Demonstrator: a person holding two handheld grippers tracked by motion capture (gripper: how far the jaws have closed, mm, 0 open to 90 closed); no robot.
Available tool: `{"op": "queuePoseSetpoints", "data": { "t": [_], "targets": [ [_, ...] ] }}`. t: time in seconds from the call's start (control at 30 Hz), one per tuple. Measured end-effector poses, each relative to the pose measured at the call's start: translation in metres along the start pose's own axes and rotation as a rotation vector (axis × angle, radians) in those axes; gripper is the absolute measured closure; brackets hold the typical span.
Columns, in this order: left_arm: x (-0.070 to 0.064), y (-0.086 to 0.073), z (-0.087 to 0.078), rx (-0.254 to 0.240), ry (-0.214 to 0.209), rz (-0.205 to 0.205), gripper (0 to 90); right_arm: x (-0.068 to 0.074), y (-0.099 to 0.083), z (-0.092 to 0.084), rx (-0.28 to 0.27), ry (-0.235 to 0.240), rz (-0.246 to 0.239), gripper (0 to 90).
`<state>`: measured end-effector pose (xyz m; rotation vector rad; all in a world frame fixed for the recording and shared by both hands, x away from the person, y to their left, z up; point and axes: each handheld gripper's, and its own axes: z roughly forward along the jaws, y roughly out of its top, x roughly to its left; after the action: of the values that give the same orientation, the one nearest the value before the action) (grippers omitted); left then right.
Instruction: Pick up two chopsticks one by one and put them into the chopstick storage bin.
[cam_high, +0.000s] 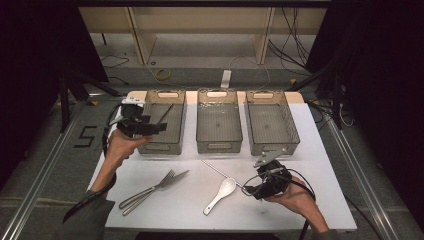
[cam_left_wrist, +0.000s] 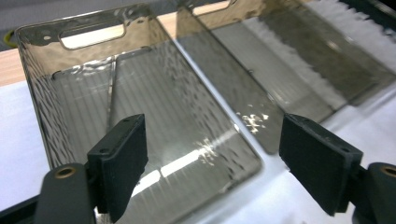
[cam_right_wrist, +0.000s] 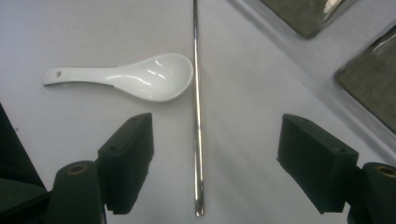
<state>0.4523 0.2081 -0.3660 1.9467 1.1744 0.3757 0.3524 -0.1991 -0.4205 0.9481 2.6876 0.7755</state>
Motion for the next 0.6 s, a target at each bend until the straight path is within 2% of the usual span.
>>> {"op": "queuePoseSetpoints", "data": {
  "t": [0.07,0.17,0.27,0.47,0.53,0.6],
  "targets": [
    [-0.007,-0.009,-0.002,0.018,0.014,0.025,20.4,-0.001,0.002,0.002,0.015,0.003,-0.015,31.1],
    [-0.016,-0.021,-0.005,0.046,0.007,0.057,18.3,-0.002,0.007,0.008,0.059,0.005,-0.015,33.4],
    [-0.024,-0.031,-0.009,0.031,-0.006,0.074,17.6,-0.004,0.009,0.014,0.101,0.015,-0.011,35.9],
    [-0.038,-0.051,-0.015,-0.006,-0.066,0.067,17.2,-0.004,0.013,0.023,0.165,0.031,-0.015,42.8],
    [-0.041,-0.056,-0.016,-0.017,-0.1,0.053,17.2,-0.005,0.014,0.027,0.19,0.041,-0.016,44.8],
    [-0.045,-0.061,-0.017,-0.023,-0.109,0.056,17.1,-0.005,0.016,0.031,0.213,0.041,-0.015,46.5]
  ]
}}
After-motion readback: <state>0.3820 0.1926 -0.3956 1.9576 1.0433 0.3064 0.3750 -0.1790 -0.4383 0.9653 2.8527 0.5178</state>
